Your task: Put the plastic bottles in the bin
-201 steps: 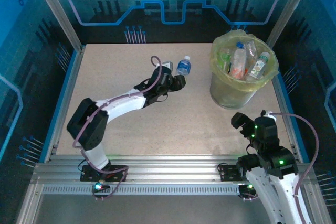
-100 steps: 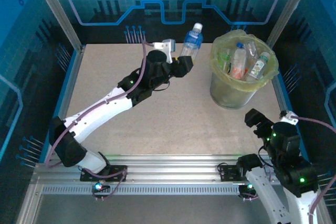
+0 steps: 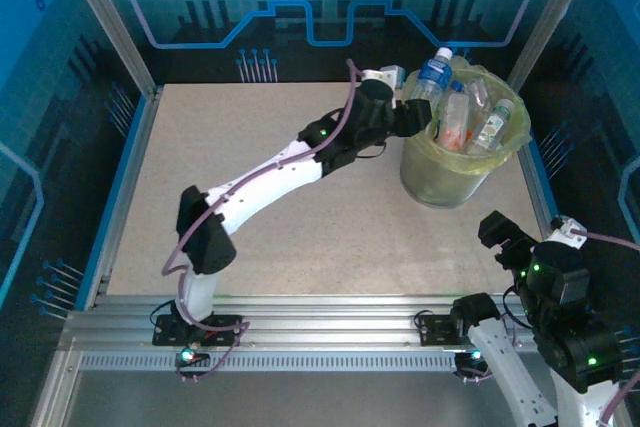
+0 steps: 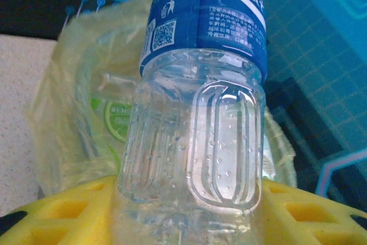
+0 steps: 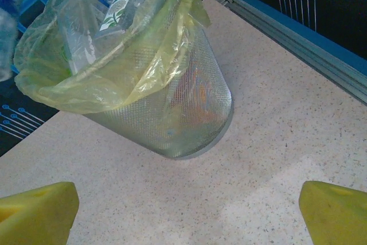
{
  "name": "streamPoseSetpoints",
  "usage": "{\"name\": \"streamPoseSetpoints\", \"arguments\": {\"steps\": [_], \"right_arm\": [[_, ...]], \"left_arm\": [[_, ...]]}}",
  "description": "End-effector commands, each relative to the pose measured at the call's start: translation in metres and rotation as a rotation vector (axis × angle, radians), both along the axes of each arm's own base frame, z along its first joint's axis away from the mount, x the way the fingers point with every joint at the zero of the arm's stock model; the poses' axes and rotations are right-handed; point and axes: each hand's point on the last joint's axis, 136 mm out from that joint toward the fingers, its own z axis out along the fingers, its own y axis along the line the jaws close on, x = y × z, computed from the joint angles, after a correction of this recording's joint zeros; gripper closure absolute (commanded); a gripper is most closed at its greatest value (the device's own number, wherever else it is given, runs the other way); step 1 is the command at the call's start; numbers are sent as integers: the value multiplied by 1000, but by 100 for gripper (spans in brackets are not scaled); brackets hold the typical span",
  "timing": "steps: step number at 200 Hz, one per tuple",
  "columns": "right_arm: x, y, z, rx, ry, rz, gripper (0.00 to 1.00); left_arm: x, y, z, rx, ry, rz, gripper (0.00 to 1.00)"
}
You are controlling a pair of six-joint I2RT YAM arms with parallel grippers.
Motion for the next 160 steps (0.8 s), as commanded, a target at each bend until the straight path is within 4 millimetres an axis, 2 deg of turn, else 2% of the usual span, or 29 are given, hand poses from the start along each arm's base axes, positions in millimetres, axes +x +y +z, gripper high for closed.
{"name": "streamPoseSetpoints", "arguments": {"steps": [1, 41, 56, 74, 83, 140, 160], "right_arm": [[-2, -1, -5, -9, 3, 5, 0], [3, 5, -11, 7, 7, 26, 0], [5, 6, -13, 10, 12, 30, 0], [8, 7, -14, 11, 14, 33, 0], [9, 8, -15, 13, 14, 34, 0], [15, 11, -18, 13, 28, 43, 0], [17, 12, -18, 14, 30, 47, 0]], "left_arm": [[-3, -16, 10, -36, 29, -25, 70], [8, -28, -11, -7, 71, -14, 64], [8, -28, -14, 7, 76, -16, 54], [7, -25, -19, 31, 80, -9, 35], [7, -24, -19, 38, 78, -5, 30], [4, -17, -9, 49, 41, 11, 12], [3, -17, -2, 45, 24, 4, 9]]}}
